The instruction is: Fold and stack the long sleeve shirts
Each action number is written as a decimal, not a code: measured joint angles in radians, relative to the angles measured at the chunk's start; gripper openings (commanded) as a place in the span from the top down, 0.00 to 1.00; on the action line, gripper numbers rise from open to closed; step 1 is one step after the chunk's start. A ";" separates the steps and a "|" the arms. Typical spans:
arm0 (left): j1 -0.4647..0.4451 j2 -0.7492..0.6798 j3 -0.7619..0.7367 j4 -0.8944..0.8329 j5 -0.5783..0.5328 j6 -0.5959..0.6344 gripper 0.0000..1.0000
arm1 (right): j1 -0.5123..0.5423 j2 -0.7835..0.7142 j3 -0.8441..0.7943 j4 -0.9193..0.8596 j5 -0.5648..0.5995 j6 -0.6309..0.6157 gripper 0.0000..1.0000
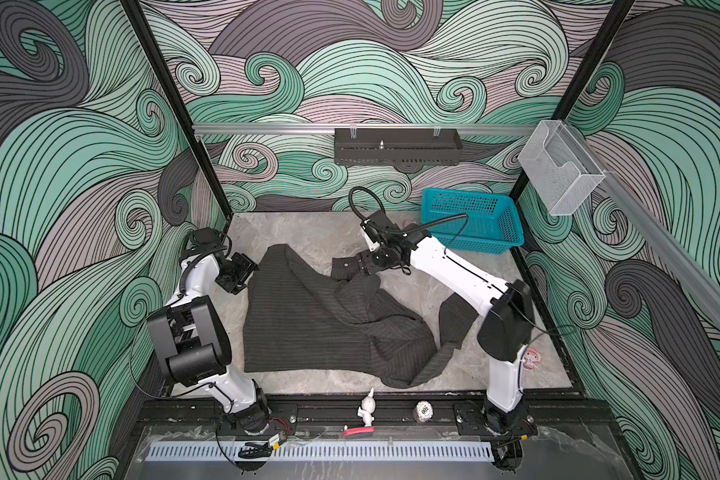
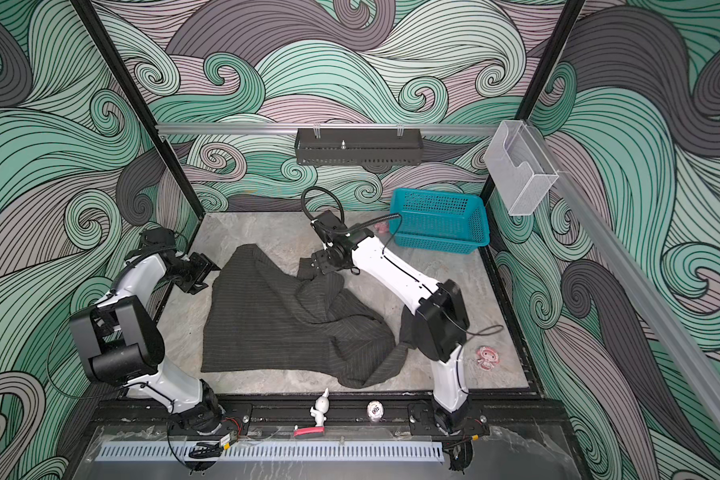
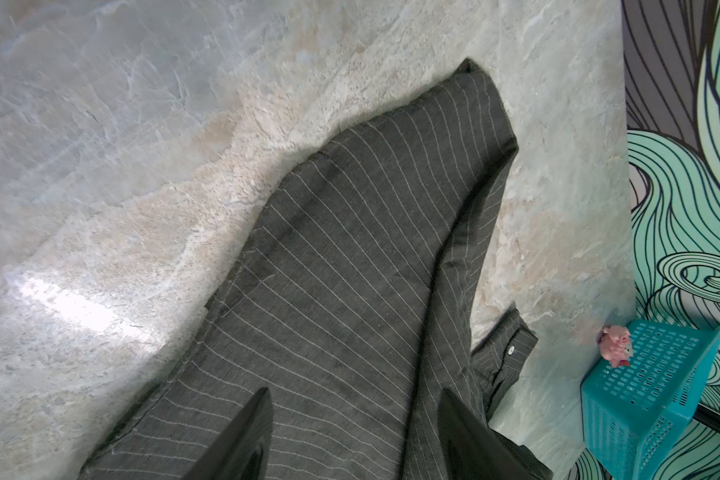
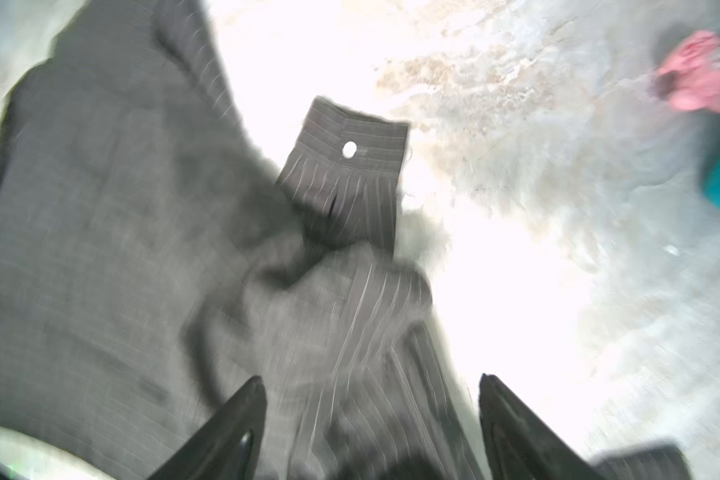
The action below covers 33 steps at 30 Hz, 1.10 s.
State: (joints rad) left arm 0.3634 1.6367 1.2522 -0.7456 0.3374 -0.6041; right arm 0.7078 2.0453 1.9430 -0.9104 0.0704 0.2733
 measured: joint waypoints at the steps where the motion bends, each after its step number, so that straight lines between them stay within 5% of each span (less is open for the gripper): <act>1: 0.000 0.002 0.000 0.000 0.001 0.000 0.35 | -0.014 0.066 0.065 -0.020 -0.011 0.005 0.18; 11: -0.013 0.009 0.000 0.003 0.007 0.000 0.35 | -0.050 0.604 0.674 -0.224 -0.034 0.021 0.17; 19: -0.018 0.009 0.000 0.007 0.012 0.000 0.35 | -0.028 0.706 0.754 -0.243 -0.060 0.004 0.21; 22: -0.019 0.009 -0.002 0.009 0.014 0.000 0.35 | -0.021 0.715 0.754 -0.243 -0.053 -0.011 0.40; 25: -0.020 0.009 -0.005 0.010 0.015 0.000 0.35 | -0.018 0.715 0.754 -0.246 -0.046 -0.015 0.90; 26: -0.020 0.009 -0.005 0.010 0.015 0.000 0.35 | -0.019 0.715 0.756 -0.248 -0.045 -0.016 1.00; 33: -0.020 0.009 -0.023 0.019 0.019 0.001 0.35 | -0.041 0.639 0.779 -0.256 -0.020 -0.048 1.00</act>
State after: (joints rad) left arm 0.3435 1.6459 1.2289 -0.7261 0.3561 -0.6033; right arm 0.6670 2.6846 2.7216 -1.1667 0.0502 0.2253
